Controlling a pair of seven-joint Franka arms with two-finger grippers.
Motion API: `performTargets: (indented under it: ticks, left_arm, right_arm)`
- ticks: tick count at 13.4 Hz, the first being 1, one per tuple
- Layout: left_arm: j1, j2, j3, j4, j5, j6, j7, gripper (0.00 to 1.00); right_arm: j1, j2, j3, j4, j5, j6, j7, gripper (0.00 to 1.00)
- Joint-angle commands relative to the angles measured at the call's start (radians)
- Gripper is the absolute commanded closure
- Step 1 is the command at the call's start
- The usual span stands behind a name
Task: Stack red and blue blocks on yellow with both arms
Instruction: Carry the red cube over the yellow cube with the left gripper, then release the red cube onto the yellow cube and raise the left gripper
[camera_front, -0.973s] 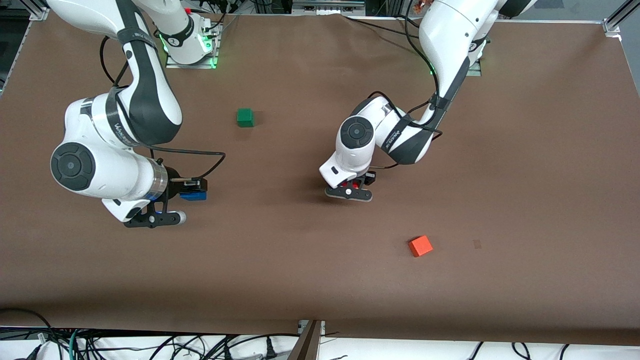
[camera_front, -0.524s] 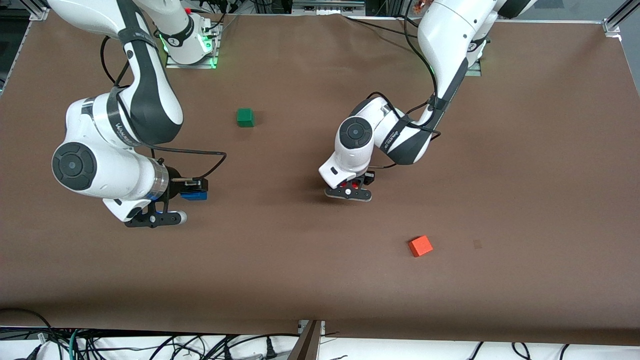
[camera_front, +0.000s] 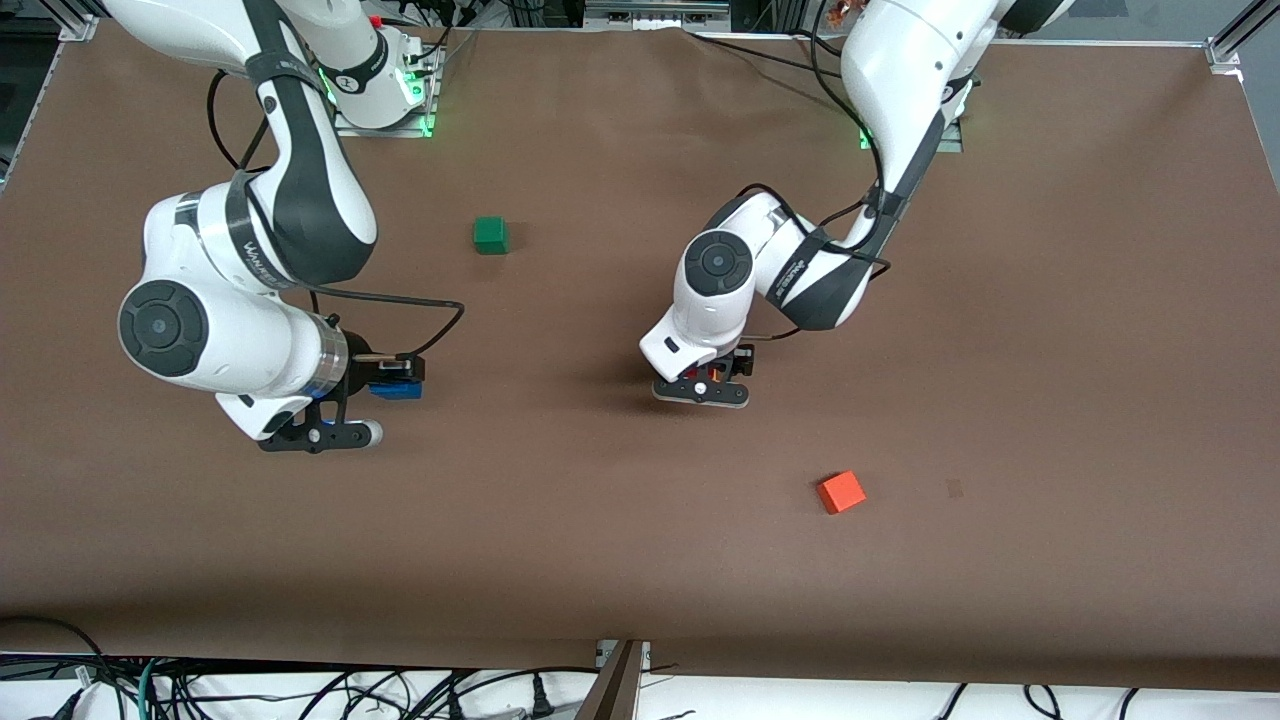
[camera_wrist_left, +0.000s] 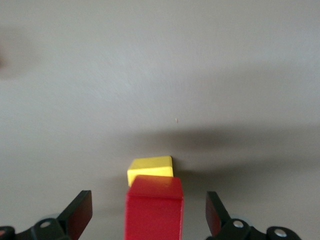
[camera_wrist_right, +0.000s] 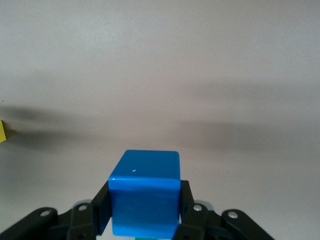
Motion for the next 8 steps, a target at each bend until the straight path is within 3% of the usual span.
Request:
performTargets:
  ticks: [1, 5, 8]
  left_arm:
    - [0.084, -0.106, -0.002, 0.017, 0.015, -0.088, -0.006, 0.0]
    - [0.303, -0.209, -0.011, 0.016, 0.015, -0.094, 0.001, 0.0]
    - [0.417, -0.276, -0.011, 0.017, 0.014, -0.17, 0.168, 0.0]
  right_arm:
    - [0.044, 0.019, 0.003, 0.058, -0.015, -0.01, 0.088, 0.64]
    - [0.124, 0.08, 0.013, 0.175, 0.005, -0.007, 0.209, 0.64]
    - [0.182, 0.125, 0.081, 0.218, 0.011, 0.07, 0.471, 0.64]
